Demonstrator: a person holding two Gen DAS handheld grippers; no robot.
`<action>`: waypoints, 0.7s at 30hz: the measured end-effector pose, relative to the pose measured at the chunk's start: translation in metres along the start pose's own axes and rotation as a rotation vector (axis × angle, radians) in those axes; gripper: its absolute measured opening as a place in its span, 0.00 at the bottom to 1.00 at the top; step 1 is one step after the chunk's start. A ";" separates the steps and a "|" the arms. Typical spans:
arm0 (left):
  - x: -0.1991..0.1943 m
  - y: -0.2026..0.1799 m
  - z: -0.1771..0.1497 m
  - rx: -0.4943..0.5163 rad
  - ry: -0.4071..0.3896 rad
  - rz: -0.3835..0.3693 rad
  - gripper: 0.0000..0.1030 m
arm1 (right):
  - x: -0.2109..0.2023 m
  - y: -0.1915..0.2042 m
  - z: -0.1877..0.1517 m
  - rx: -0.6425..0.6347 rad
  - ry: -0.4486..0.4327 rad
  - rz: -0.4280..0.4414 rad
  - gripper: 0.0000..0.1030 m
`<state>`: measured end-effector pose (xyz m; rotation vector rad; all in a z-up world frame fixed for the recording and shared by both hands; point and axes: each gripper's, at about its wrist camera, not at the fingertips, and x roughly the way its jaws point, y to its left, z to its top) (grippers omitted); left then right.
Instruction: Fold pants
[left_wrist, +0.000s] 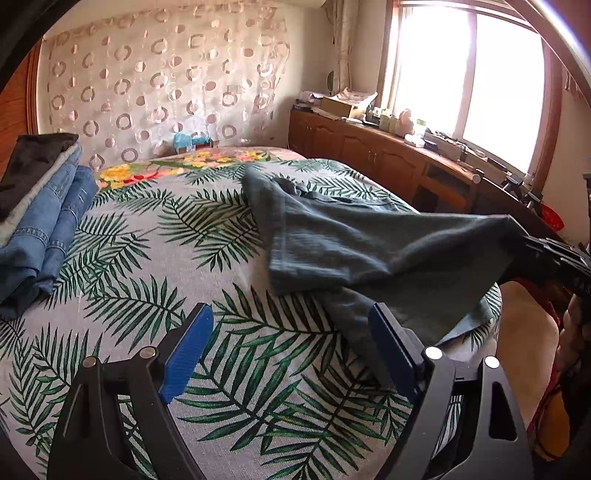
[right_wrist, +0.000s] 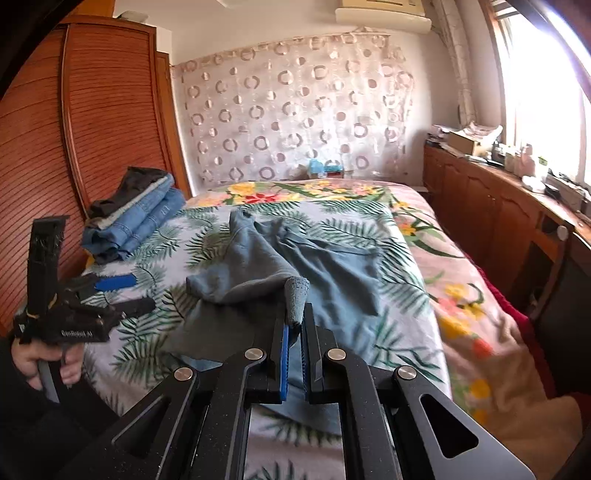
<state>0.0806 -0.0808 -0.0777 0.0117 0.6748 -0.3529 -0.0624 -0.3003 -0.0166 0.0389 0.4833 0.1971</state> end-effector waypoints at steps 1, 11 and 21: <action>0.000 -0.001 0.000 0.004 -0.002 0.002 0.84 | -0.001 0.000 -0.002 0.003 0.004 -0.007 0.05; 0.004 -0.007 0.004 0.021 0.009 -0.004 0.84 | -0.014 0.004 -0.022 0.022 0.067 -0.034 0.05; 0.008 -0.010 0.001 0.022 0.020 -0.005 0.84 | -0.020 -0.003 -0.025 0.029 0.128 -0.026 0.05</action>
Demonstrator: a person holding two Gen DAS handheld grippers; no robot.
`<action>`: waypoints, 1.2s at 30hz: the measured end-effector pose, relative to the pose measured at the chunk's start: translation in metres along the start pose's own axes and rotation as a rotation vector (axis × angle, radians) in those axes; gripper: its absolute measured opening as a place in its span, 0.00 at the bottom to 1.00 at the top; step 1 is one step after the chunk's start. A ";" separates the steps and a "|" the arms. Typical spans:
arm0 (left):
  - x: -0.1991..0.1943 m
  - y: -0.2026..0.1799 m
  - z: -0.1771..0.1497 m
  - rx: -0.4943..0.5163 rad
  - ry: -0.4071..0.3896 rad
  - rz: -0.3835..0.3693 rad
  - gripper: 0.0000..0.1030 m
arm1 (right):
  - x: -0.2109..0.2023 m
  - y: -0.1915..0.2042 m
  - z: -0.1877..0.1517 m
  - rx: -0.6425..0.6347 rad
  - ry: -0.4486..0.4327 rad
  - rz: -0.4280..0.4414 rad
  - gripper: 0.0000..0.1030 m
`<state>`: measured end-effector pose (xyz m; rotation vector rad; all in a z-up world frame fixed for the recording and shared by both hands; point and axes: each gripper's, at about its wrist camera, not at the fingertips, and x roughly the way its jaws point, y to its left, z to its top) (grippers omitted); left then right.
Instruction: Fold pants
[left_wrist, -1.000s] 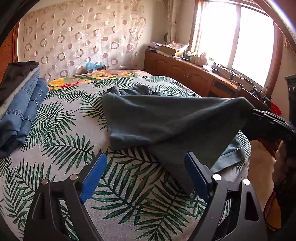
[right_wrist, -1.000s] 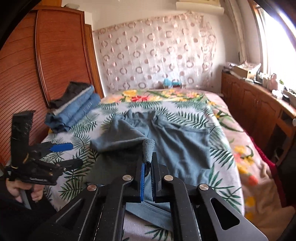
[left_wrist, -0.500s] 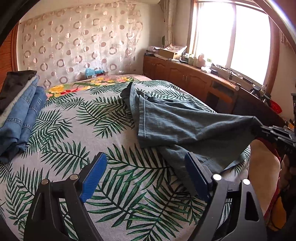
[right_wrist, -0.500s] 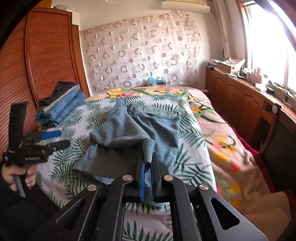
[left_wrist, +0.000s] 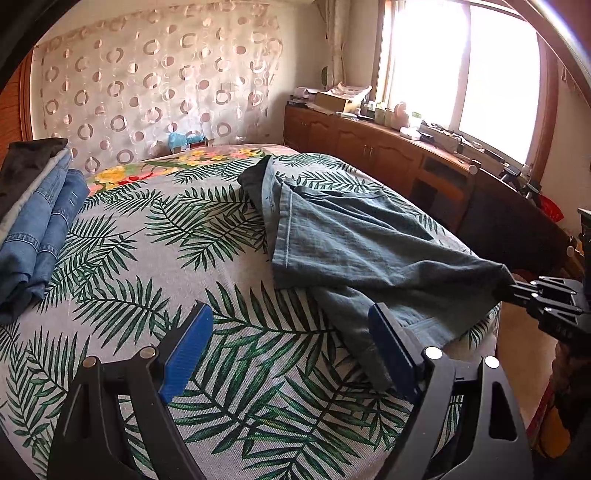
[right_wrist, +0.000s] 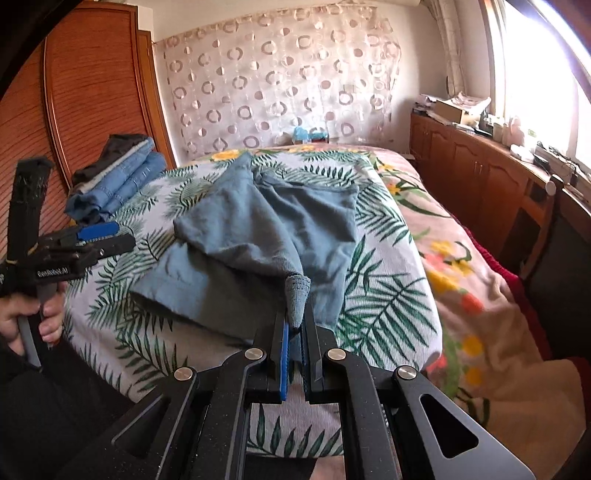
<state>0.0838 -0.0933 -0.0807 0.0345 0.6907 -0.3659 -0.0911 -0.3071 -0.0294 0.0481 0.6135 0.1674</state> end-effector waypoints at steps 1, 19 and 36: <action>0.000 0.000 0.000 0.000 0.000 -0.001 0.84 | -0.001 -0.001 0.000 0.005 0.003 -0.001 0.05; 0.008 -0.006 -0.006 0.004 0.023 -0.005 0.84 | 0.004 -0.006 0.000 0.021 0.053 -0.032 0.05; 0.022 -0.005 -0.015 -0.012 0.077 0.006 0.84 | -0.017 -0.004 0.014 0.009 -0.018 -0.069 0.27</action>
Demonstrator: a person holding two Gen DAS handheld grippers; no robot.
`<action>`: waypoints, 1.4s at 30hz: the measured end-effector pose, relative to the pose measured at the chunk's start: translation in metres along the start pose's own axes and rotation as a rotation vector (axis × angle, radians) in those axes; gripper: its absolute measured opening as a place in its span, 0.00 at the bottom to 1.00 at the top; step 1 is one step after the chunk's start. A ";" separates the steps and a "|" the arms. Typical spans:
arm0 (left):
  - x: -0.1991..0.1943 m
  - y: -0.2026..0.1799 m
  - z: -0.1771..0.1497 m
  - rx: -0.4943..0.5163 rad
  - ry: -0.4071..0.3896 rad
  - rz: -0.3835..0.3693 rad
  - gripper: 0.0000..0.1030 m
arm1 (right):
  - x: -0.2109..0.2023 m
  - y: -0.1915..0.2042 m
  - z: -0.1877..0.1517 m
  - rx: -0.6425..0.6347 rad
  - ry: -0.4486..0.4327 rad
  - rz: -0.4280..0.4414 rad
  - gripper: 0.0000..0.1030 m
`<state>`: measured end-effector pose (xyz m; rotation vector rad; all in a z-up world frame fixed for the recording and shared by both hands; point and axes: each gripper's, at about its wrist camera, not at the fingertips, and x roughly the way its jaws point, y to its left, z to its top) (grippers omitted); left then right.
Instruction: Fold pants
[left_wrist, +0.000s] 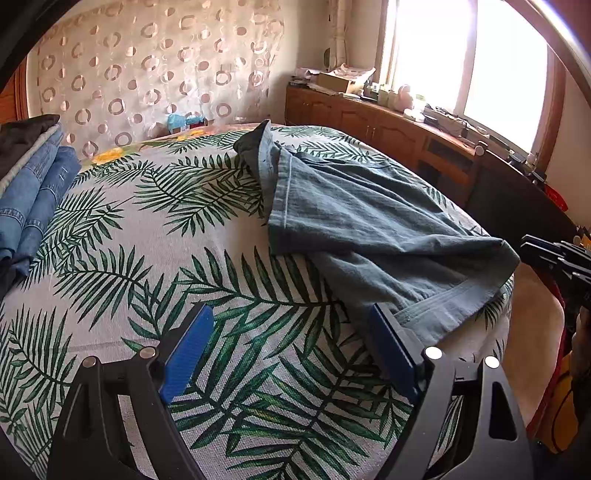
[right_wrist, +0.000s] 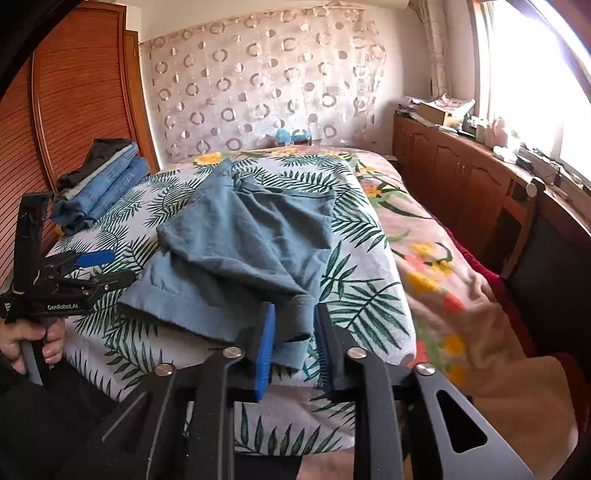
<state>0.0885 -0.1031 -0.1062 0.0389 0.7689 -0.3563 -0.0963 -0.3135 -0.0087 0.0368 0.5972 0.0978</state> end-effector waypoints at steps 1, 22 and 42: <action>0.000 0.001 0.000 -0.003 0.001 0.001 0.84 | 0.002 0.001 0.001 0.000 0.000 0.001 0.28; -0.013 0.020 -0.001 -0.030 -0.020 0.041 0.84 | 0.063 -0.008 0.007 0.039 0.098 -0.013 0.34; -0.067 0.058 0.020 -0.080 -0.157 0.107 0.84 | 0.117 0.093 0.063 -0.195 0.045 0.233 0.34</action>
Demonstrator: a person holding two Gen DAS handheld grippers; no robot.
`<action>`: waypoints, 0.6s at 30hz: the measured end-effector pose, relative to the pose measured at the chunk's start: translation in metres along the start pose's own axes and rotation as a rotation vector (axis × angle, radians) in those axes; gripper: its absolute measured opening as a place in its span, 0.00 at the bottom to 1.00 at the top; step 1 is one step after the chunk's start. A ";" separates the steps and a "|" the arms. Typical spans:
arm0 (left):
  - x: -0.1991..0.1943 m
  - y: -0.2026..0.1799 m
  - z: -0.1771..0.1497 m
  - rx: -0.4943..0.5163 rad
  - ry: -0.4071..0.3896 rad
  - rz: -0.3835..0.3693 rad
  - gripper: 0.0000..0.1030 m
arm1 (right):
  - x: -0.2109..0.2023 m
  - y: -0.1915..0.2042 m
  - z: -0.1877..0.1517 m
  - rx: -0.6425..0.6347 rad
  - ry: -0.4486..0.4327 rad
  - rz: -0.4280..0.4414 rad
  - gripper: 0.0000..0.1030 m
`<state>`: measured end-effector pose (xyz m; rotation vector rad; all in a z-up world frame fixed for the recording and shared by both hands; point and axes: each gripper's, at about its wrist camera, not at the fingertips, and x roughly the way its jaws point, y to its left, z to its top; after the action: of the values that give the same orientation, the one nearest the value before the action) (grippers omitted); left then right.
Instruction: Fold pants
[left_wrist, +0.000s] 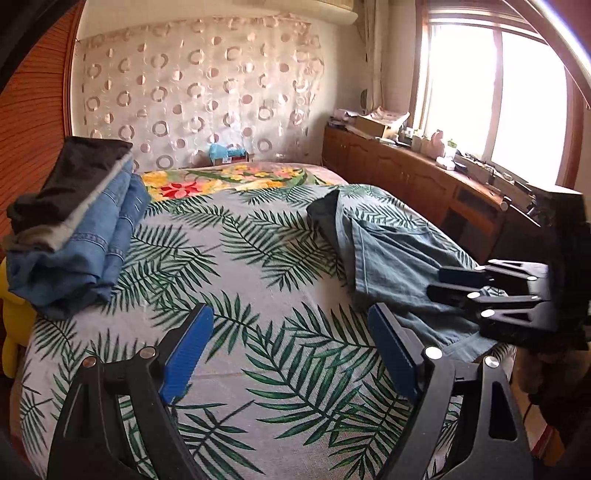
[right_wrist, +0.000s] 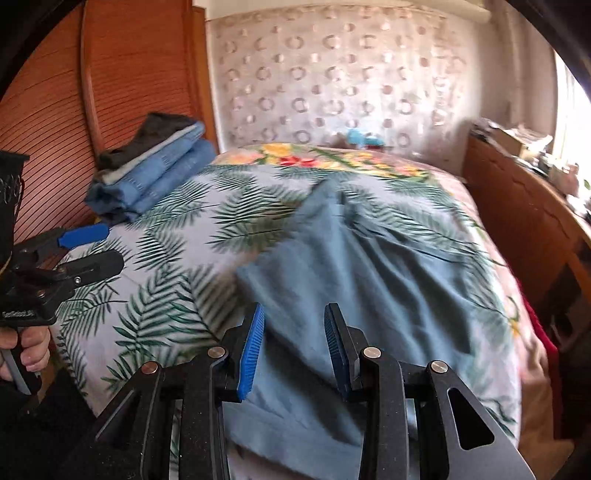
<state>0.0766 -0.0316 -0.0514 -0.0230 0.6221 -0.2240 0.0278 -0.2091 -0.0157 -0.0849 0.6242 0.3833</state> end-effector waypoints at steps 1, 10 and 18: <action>-0.001 0.001 0.001 -0.001 -0.004 0.000 0.84 | 0.007 0.000 0.004 -0.009 0.010 0.017 0.34; -0.003 0.008 0.003 -0.009 -0.016 0.002 0.84 | 0.051 0.011 0.025 -0.078 0.074 0.074 0.25; -0.002 0.008 -0.002 -0.020 -0.008 0.002 0.84 | 0.077 0.024 0.028 -0.138 0.145 0.093 0.22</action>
<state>0.0755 -0.0229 -0.0524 -0.0428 0.6162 -0.2159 0.0919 -0.1564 -0.0370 -0.2172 0.7465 0.5136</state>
